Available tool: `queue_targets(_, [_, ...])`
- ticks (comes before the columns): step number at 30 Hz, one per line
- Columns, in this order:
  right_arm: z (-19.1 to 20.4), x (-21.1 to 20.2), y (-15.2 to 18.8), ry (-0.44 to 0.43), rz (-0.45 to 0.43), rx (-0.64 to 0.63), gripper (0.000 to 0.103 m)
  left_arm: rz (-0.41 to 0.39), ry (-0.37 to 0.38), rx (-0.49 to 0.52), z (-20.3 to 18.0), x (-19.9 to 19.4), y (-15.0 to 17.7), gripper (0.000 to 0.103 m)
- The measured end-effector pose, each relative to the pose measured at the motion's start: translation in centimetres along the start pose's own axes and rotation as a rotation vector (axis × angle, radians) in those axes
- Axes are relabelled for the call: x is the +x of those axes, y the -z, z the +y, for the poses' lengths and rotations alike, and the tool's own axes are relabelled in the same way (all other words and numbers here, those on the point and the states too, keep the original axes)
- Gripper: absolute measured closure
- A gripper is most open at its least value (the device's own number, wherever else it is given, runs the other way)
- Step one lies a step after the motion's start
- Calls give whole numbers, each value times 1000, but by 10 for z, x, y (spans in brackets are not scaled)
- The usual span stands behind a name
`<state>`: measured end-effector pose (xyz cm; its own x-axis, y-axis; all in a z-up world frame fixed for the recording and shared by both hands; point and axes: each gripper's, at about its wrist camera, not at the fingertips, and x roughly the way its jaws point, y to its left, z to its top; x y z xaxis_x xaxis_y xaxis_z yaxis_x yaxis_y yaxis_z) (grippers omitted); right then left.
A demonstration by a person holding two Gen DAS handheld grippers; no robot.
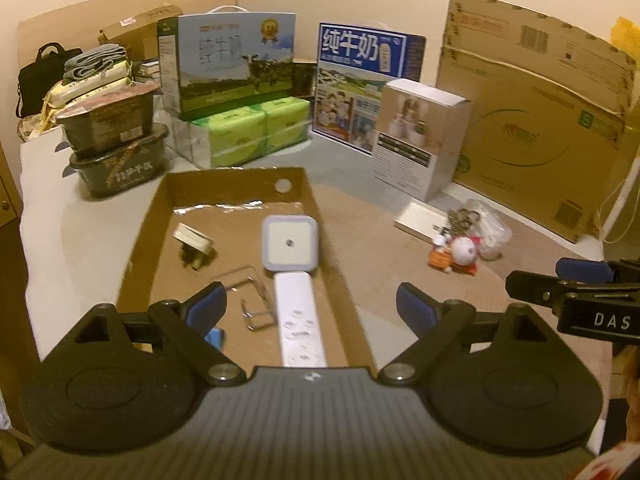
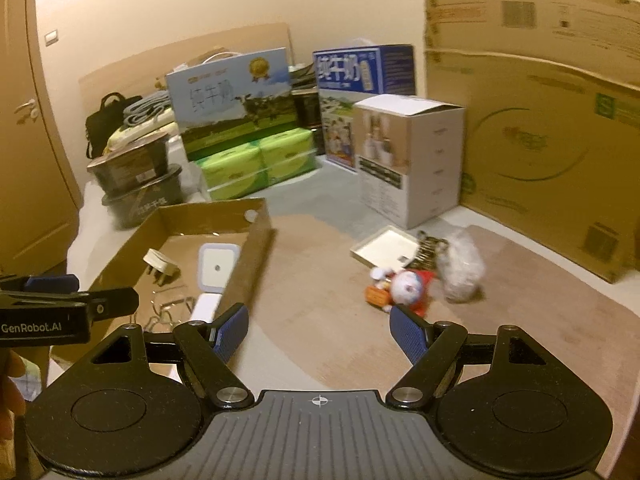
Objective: Organize rigid objects
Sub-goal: 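Lower the night light into the box and open the right tool, then move the left tool to the Doraemon figure while the right tool approaches the cotton swab bag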
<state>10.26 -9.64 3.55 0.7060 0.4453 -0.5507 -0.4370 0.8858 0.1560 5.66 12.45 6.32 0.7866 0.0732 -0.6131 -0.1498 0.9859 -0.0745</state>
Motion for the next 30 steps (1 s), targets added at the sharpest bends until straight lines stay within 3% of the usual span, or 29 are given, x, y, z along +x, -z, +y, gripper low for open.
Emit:
queue_targets(13, [-42, -35, 25, 54, 8, 51, 26, -6, 74, -1, -45, -15, 20, 11])
queue_targets(30, [-89, -50, 35, 132, -11, 114, 26, 5, 132, 37, -92, 3, 18, 11])
